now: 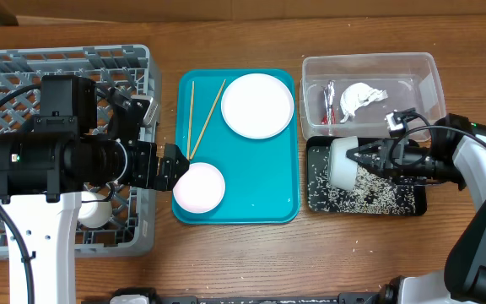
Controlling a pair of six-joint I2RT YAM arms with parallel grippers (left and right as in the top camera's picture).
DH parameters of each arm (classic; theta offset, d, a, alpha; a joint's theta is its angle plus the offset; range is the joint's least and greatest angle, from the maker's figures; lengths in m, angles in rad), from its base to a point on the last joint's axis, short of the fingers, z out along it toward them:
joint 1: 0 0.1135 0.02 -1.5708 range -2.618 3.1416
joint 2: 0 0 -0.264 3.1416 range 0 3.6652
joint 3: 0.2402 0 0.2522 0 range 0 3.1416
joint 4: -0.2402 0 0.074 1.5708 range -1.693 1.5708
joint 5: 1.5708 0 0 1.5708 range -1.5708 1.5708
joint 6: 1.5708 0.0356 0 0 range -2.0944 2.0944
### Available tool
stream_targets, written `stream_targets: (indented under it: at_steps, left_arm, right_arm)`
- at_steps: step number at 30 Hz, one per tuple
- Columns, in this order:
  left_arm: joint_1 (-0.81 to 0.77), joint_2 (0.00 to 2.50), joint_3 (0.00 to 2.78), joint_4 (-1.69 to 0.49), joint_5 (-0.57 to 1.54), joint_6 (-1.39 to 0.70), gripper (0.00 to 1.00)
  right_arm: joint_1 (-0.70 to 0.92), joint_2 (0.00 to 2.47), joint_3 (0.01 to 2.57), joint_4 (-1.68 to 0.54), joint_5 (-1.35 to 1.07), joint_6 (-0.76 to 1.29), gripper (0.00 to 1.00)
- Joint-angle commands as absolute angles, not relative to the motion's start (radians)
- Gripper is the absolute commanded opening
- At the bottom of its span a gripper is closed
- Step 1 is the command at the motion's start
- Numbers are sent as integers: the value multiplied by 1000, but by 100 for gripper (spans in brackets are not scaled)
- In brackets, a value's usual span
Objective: Sort waste into correct bins and load items into the dishwasher
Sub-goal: 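Tip the rice cup over the black tray to pour out the rice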
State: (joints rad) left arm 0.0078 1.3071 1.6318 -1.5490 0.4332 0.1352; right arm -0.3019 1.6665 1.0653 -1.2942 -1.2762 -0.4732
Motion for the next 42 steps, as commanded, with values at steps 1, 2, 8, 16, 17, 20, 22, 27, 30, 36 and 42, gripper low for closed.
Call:
stream_targets:
  at_steps: [1,2,8,16,17,20,22,27,30,36,42]
  left_arm:
    - [3,1307,1650,-1547,434,154,100]
    - [3,1307,1650,-1547,434,154,100]
    - [3,1307,1650,-1547,434,153,100]
    - [3,1307,1650,-1547,434,154,100]
    - [3,1307,1650,-1547,434,153,100]
    - [3,1307,1650,-1547,434,153,100]
    - [3,1307,1650,-1547,434,153,100]
    - [3,1307,1650,-1547,434,154,100]
    - [3,1307,1650,-1547,434,153,100]
    - [3,1307,1650,-1547,434,154,100]
    - [3,1307,1650,-1547,434,153,100]
  right_arm:
    - [-350,1674,1054,-1291,-1365,-519,4]
    - [-366,1676,1054,-1292,-1369,-501,4]
    - [-443,1681,1052,-1307,-1333,-495,4]
    - [-455,1711,1048,-1373,-1374,-527,4]
    - [-455,1712,1048,-1406,-1391,-601,4]
    - [-456,1718,1048,-1364,-1367,-602,4]
    - [-456,1724,1048,-1390,-1390,-573,4]
    - [-453,1738,1048,-1379,-1433,-544,4]
    - [-444,1742,1048,-1414,-1446,-731,4]
    - [-434,1766,1048,-1551,-1468,-850,4]
    - [-416,1748,1048,-1696,-1458,-972,4]
